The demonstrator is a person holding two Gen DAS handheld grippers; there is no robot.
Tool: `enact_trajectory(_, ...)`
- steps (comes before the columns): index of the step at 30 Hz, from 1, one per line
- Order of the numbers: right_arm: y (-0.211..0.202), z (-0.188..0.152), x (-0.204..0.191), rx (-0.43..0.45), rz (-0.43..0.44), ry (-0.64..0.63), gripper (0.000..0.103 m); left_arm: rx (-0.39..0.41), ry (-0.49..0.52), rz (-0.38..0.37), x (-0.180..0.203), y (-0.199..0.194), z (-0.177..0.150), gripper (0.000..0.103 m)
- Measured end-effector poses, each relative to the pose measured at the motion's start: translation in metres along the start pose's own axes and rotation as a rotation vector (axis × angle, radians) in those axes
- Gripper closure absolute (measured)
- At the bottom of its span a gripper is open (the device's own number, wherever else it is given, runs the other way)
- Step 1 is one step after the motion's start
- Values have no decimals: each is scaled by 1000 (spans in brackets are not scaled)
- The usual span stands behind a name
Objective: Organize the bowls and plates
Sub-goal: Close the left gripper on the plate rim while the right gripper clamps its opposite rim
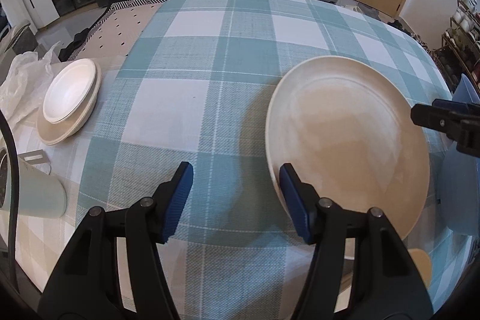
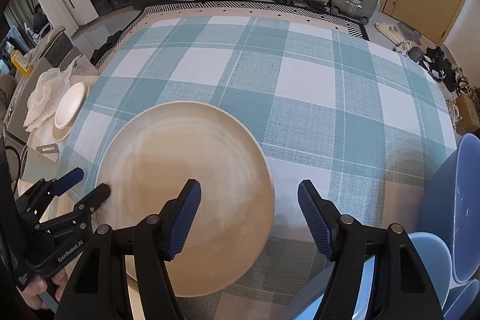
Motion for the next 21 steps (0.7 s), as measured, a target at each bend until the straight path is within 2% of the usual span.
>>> enact_trajectory(5, 4, -6, -17, -10, 20, -25, 38, 3, -14, 7, -11, -3, -4, 45)
enact_trajectory(12, 12, -12, -23, -28, -6, -46, 44, 5, -23, 20, -21, -8, -8, 45)
enact_trajectory(19, 20, -15, -23, -52, -23, -55, 58, 6, -32, 13, -22, -8, -9, 47)
enact_trajectory(21, 22, -16, -23, -60, -29, -61, 61, 4, -31, 7, -20, -7, -9, 50)
Point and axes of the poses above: each gripper's, at about its wrist camera, not at the fingertips, and y roughly the way its jaws point, x to its right, z to its top, the point moved 6 cm from there along y, roughly the way its jaws point, and after that the axes turned 10 degrees about x, right-handed, at the moved point
